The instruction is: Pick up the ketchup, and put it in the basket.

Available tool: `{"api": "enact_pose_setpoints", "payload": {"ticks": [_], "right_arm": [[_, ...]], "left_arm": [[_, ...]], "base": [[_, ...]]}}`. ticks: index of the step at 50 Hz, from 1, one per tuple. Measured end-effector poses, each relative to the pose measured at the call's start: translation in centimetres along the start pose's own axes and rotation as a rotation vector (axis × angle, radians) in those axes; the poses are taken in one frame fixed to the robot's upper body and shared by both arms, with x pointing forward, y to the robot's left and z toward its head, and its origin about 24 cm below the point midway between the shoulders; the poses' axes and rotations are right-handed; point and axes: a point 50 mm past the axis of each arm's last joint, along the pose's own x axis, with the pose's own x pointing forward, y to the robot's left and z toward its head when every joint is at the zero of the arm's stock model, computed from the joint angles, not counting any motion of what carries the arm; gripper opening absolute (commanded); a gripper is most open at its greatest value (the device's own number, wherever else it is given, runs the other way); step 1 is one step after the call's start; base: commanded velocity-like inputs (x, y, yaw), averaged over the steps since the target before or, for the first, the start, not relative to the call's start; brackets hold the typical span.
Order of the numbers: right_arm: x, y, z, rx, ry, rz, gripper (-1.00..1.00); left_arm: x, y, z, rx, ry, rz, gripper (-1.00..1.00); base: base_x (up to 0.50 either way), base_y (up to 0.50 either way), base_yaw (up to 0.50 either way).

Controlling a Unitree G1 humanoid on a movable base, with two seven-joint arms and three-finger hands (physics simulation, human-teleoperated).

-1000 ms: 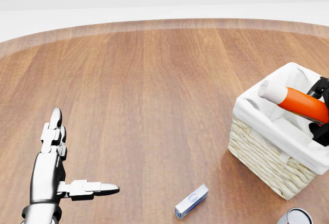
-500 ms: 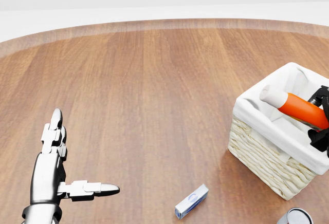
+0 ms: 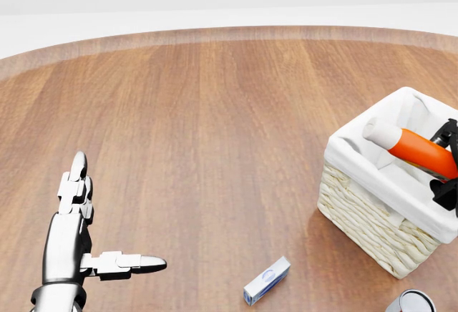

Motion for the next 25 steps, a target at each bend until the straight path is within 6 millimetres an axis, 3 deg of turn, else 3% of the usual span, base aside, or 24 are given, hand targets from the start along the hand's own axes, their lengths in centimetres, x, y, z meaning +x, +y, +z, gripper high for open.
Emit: {"api": "enact_pose_setpoints", "payload": {"ticks": [25], "right_arm": [[1.0,-1.0,0.1,-0.003,0.058,-0.014,-1.00]], "left_arm": [[0.1,0.0,-0.1,0.002,0.003,0.003,1.00]], "base": [[0.00,0.00,0.00]]}}
